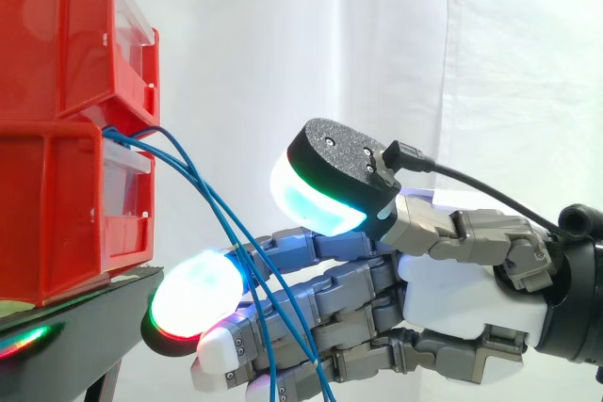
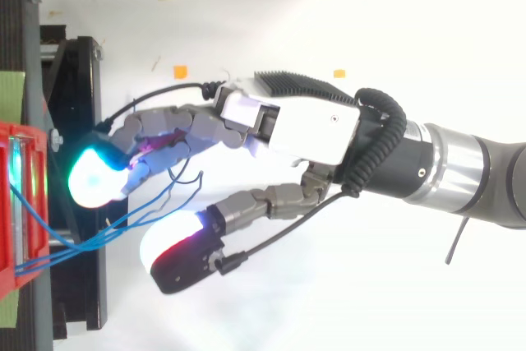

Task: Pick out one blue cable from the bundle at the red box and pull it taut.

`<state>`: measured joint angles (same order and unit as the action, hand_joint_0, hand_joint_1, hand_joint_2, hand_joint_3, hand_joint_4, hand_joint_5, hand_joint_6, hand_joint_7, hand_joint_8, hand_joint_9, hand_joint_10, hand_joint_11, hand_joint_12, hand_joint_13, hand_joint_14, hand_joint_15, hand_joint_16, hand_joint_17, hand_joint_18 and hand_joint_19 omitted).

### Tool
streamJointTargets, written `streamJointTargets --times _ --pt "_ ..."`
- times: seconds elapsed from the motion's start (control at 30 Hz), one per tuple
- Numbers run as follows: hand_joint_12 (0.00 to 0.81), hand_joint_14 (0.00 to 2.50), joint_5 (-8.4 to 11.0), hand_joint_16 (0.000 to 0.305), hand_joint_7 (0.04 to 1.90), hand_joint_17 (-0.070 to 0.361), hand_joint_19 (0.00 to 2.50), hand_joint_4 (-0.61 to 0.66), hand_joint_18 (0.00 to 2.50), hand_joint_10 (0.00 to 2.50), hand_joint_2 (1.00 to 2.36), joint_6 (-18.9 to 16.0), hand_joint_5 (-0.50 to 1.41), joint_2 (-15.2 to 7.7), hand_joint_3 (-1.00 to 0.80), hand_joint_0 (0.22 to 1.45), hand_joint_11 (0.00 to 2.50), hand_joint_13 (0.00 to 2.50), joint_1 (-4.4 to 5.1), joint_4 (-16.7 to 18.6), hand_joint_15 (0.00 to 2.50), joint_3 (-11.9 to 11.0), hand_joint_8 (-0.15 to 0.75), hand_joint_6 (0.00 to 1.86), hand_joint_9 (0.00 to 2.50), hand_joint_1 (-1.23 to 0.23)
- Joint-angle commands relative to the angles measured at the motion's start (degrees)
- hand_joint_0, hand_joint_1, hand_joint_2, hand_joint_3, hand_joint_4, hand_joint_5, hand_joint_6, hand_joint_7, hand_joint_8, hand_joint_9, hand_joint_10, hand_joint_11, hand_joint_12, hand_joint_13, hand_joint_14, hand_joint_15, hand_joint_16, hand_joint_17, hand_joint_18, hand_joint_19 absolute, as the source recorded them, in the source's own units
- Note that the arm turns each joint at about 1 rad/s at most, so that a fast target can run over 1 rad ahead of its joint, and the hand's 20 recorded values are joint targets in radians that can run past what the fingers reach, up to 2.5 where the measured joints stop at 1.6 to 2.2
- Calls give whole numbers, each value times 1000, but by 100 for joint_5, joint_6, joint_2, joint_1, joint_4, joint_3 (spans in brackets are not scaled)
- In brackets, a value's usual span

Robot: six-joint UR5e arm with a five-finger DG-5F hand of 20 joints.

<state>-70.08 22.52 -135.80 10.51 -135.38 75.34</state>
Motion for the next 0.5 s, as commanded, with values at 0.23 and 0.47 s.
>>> streamJointTargets --times 0.23,0.47 --pt "406 10 -287 60 857 134 559 323 472 13 1004 -275 -136 -7 -436 599 298 566 -14 -6 238 -11 306 503 785 -585" --pt "406 10 -427 60 900 134 561 318 474 11 1006 -327 -127 -7 -422 604 302 571 -66 -15 240 -2 307 503 791 -581"
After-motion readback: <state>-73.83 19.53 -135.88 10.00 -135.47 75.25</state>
